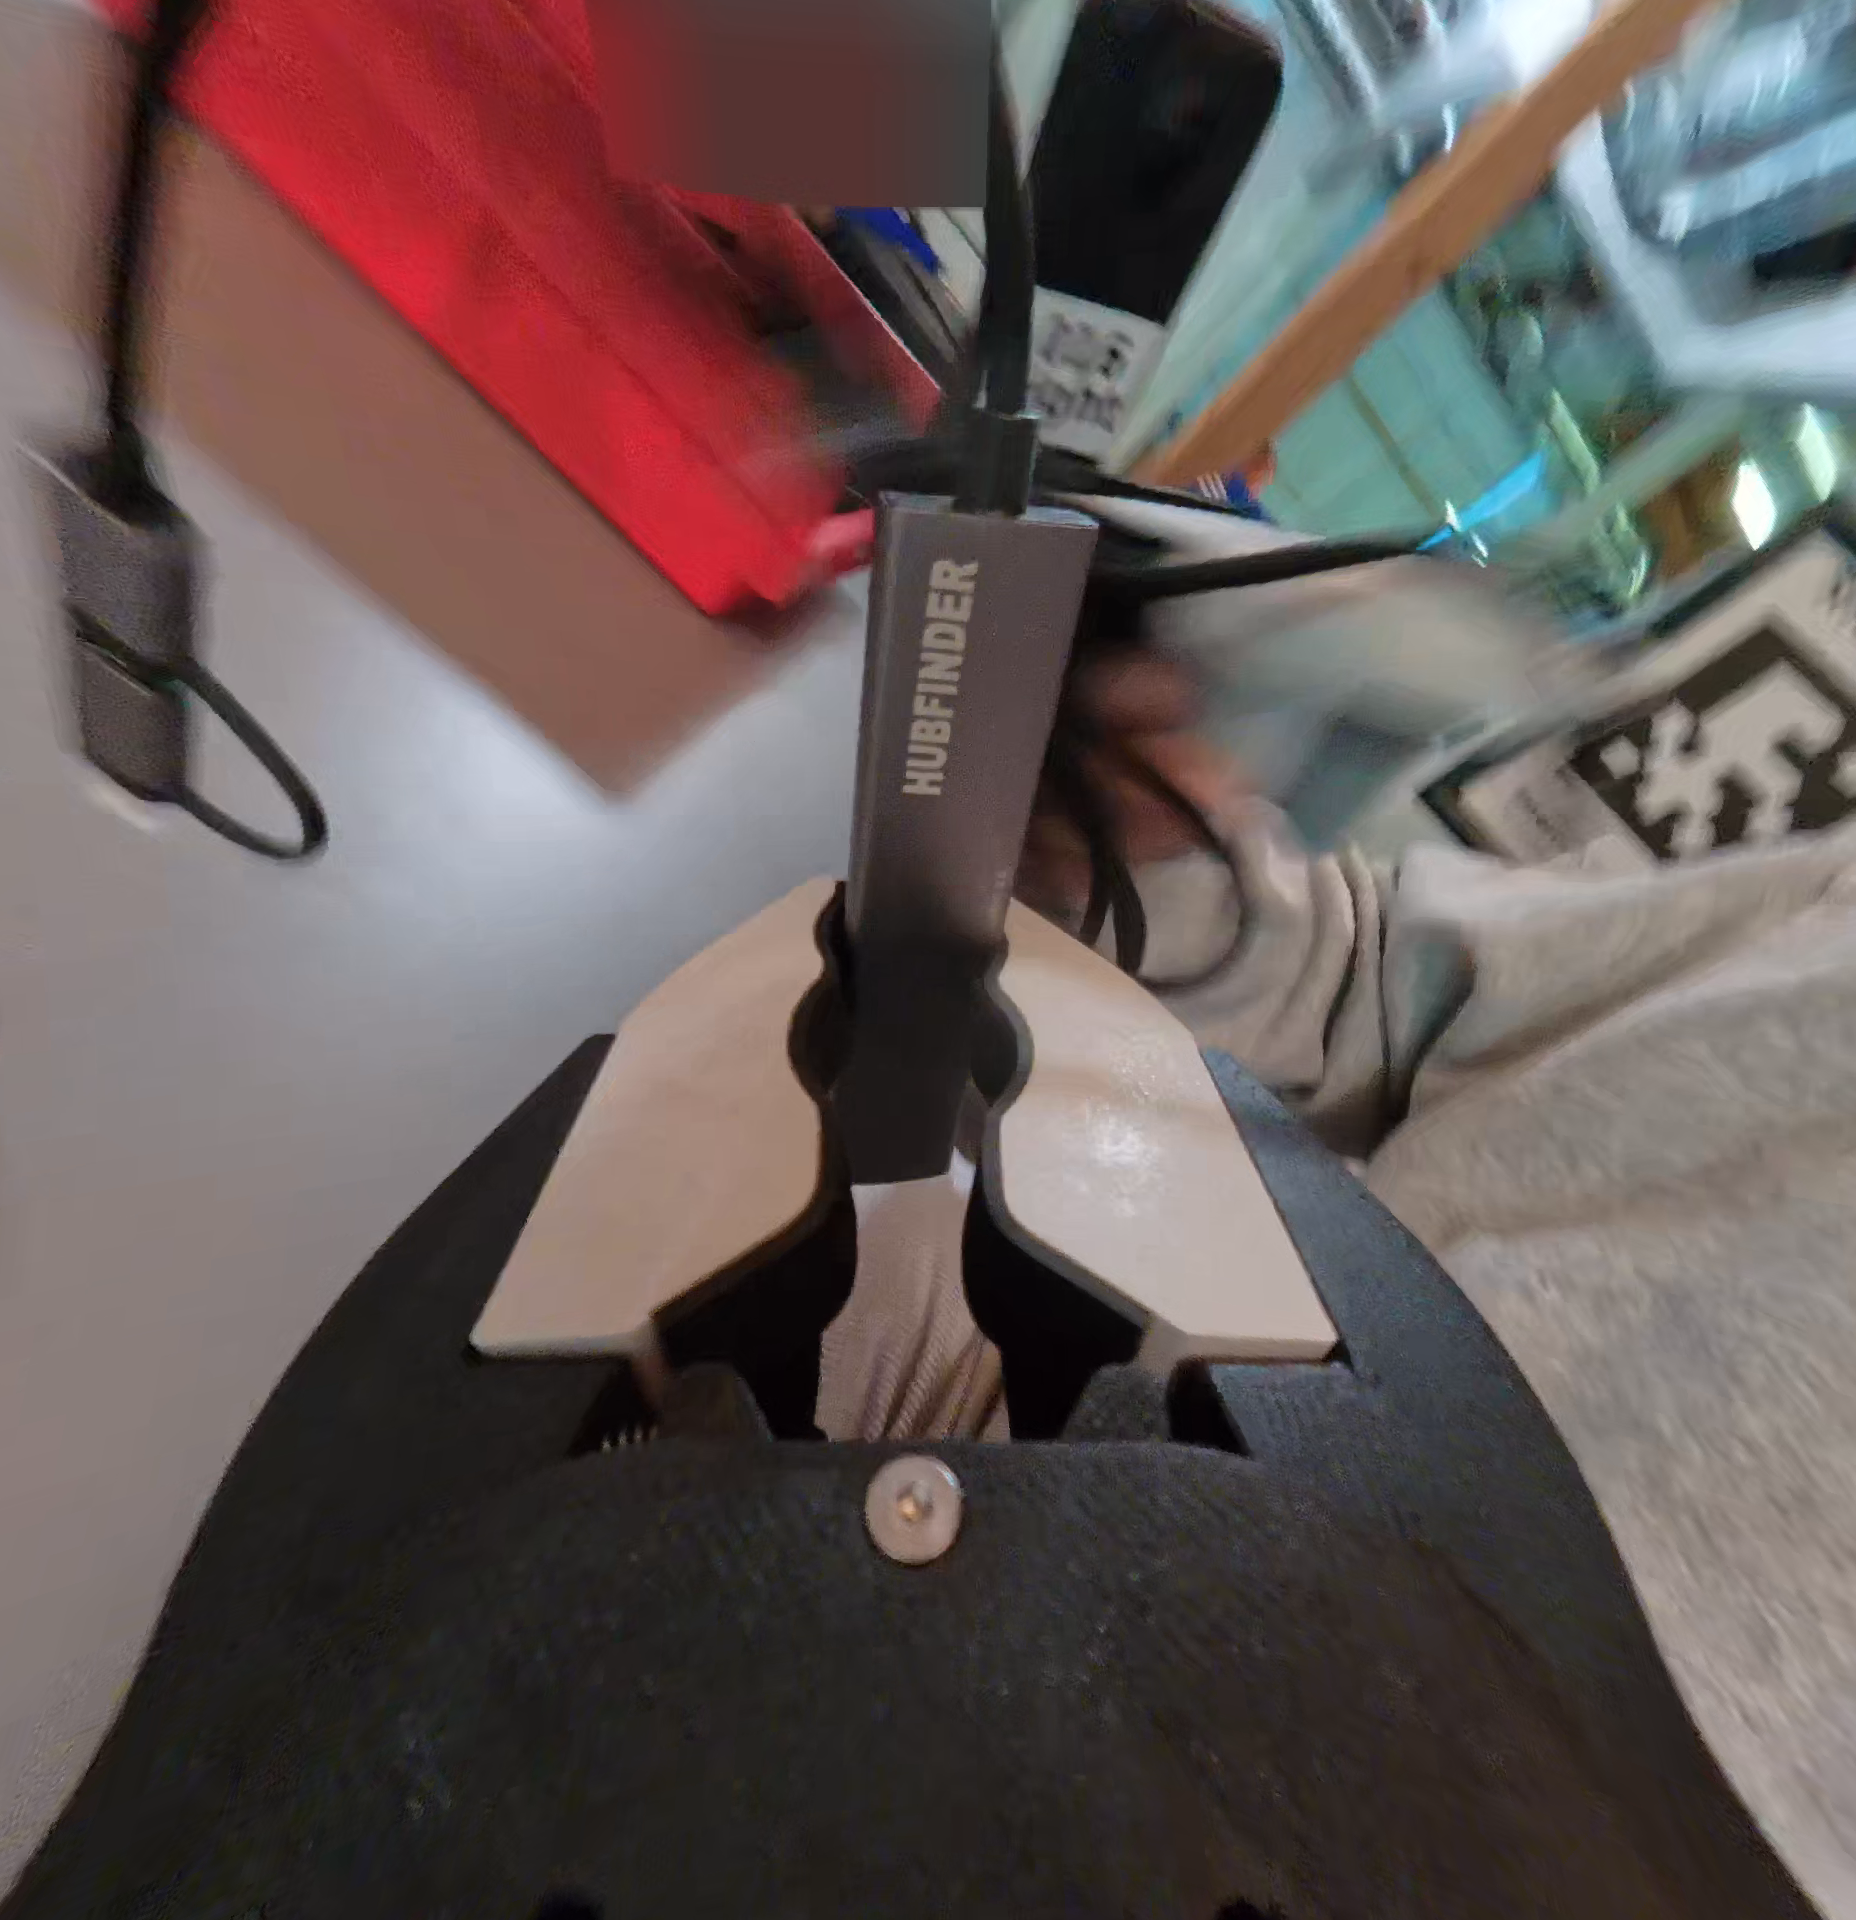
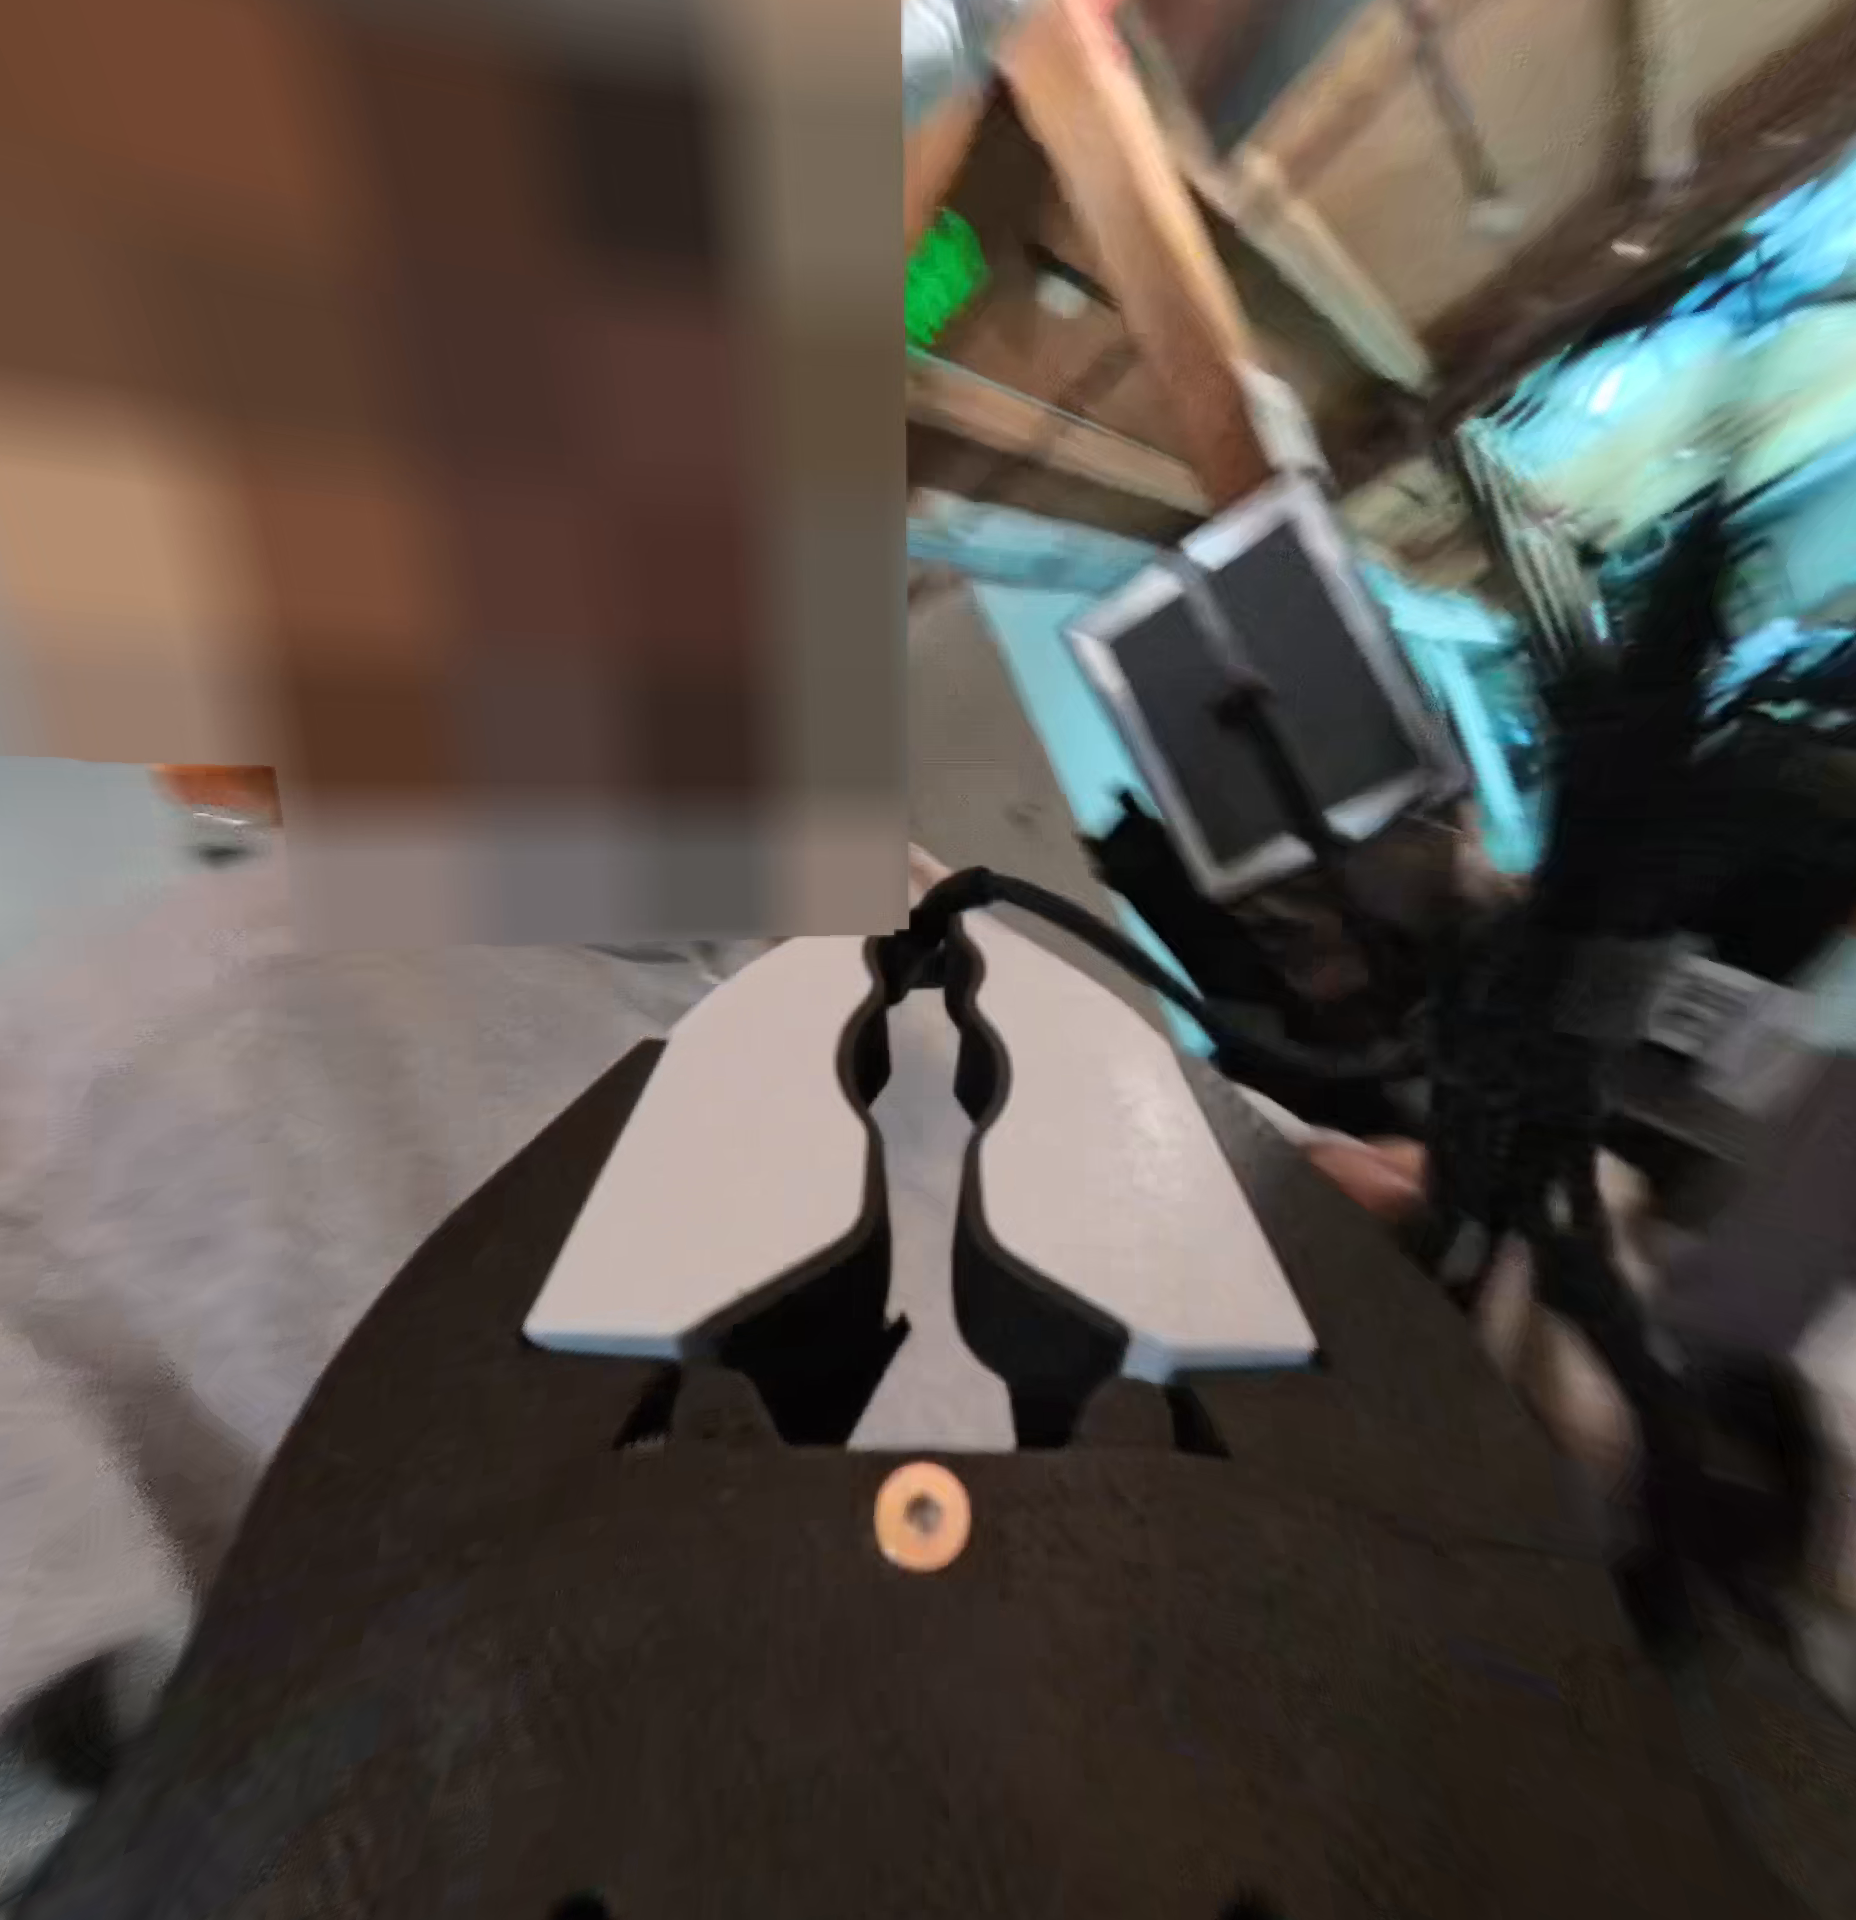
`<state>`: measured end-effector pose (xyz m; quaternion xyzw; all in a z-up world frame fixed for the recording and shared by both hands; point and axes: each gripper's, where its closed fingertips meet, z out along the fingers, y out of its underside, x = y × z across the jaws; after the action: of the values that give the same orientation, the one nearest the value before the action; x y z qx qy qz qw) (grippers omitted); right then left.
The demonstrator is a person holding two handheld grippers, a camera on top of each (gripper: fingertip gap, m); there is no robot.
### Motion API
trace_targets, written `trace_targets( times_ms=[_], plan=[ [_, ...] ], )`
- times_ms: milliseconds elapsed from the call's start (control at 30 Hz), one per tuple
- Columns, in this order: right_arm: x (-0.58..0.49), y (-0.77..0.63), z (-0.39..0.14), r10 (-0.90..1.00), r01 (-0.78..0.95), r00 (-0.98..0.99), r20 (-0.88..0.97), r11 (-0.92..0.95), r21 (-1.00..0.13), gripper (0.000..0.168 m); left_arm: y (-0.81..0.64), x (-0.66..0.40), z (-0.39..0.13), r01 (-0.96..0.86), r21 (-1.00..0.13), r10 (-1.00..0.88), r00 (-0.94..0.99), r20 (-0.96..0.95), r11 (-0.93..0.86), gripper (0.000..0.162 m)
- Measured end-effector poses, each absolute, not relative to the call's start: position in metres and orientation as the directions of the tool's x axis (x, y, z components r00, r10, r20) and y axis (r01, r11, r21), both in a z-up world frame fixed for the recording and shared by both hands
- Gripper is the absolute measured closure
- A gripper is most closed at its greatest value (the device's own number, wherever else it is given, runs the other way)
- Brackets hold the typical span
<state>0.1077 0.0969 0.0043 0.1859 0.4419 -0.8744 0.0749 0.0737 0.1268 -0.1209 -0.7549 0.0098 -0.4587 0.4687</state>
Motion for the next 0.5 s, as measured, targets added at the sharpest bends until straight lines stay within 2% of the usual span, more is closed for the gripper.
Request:
trace_targets(
  times_ms=[33,67,100,133,167,233,333,500],
  plan=[
    [0.108,0.094,0.006,0.036,0.3,-0.918,-0.394,-0.586,-0.753,0.161,0.131,0.047,-0.123,0.565,-0.627,-0.392,0.491,0.778,-0.537,0.142],
    [0.099,0.081,-0.01,0.189,0.275,-0.897,-0.4,-0.471,-0.838,0.161,0.128,0.019,-0.11,0.733,-0.451,-0.379,0.28,0.882,-0.51,0.144],
    [0.081,0.077,-0.042,0.45,0.241,-0.824,-0.344,-0.271,-0.932,0.16,0.122,0.006,-0.105,0.748,-0.459,-0.374,0.299,0.878,-0.48,0.144],
    [0.072,0.082,-0.056,0.577,0.218,-0.768,-0.278,-0.172,-0.961,0.161,0.116,0.006,-0.102,0.669,-0.583,-0.386,0.441,0.811,-0.461,0.144],
    [0.073,0.085,-0.053,0.567,0.206,-0.771,-0.289,-0.207,-0.956,0.161,0.115,0.01,-0.097,0.593,-0.668,-0.398,0.537,0.744,-0.449,0.144],
    [0.073,0.096,-0.041,0.468,0.236,-0.79,-0.396,-0.363,-0.901,0.16,0.118,0.014,-0.098,0.498,-0.744,-0.404,0.63,0.663,-0.444,0.143],
    [0.067,0.111,-0.039,0.465,0.228,-0.765,-0.446,-0.452,-0.862,0.161,0.121,0.002,-0.118,0.483,-0.76,-0.351,0.686,0.637,-0.435,0.143],
    [0.06,0.126,-0.043,0.572,0.191,-0.686,-0.449,-0.454,-0.87,0.16,0.119,-0.026,-0.123,0.579,-0.718,-0.313,0.65,0.692,-0.387,0.143]
  ],
)
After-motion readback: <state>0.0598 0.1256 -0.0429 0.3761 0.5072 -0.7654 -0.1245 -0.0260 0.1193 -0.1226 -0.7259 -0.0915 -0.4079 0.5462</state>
